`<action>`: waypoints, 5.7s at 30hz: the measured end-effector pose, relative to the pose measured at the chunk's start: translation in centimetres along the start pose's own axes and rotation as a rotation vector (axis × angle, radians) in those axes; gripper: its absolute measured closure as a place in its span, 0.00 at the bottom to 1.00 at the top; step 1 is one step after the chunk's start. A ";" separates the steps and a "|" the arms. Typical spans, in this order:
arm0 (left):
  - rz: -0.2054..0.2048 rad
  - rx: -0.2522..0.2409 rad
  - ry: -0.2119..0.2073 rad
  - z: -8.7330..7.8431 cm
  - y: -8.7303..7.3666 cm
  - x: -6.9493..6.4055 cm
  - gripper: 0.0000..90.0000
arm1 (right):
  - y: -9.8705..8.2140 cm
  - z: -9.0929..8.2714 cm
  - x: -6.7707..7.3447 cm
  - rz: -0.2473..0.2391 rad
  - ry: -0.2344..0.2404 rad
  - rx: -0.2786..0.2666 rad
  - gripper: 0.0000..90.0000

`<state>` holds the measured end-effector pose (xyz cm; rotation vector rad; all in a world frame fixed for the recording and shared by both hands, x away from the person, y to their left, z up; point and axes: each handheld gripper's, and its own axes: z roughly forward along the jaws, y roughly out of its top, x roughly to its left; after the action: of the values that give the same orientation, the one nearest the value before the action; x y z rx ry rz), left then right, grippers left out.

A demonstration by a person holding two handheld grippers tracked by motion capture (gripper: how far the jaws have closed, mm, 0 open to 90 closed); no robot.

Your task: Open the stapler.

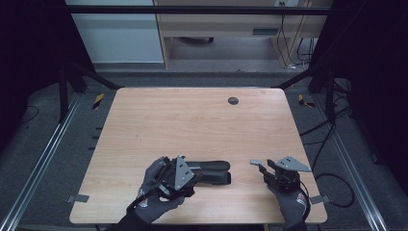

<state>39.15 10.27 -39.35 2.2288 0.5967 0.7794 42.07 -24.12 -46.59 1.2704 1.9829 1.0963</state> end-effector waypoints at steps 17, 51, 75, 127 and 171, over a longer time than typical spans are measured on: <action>0.054 0.021 -0.003 0.8 0.7 -1.2 0.28 | 0.0 0.0 0.2 -0.004 0.006 -0.001 0.67; 0.164 0.081 0.026 3.5 2.6 -3.6 0.26 | 0.1 0.1 0.6 0.005 0.038 0.004 0.75; 0.220 0.124 0.033 5.2 2.9 -4.4 0.26 | 0.1 0.3 1.0 0.000 0.052 0.007 0.78; 0.308 0.158 0.099 7.8 2.5 -4.7 0.41 | 0.4 1.9 4.6 -0.028 0.201 0.039 1.00; 0.356 0.164 0.114 8.0 2.4 -4.9 0.53 | -0.2 5.1 8.4 -0.031 0.285 0.099 1.00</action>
<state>41.46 2.14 -43.99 2.4922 0.3271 1.0744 42.51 -14.73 -49.56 1.1817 2.2841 1.2348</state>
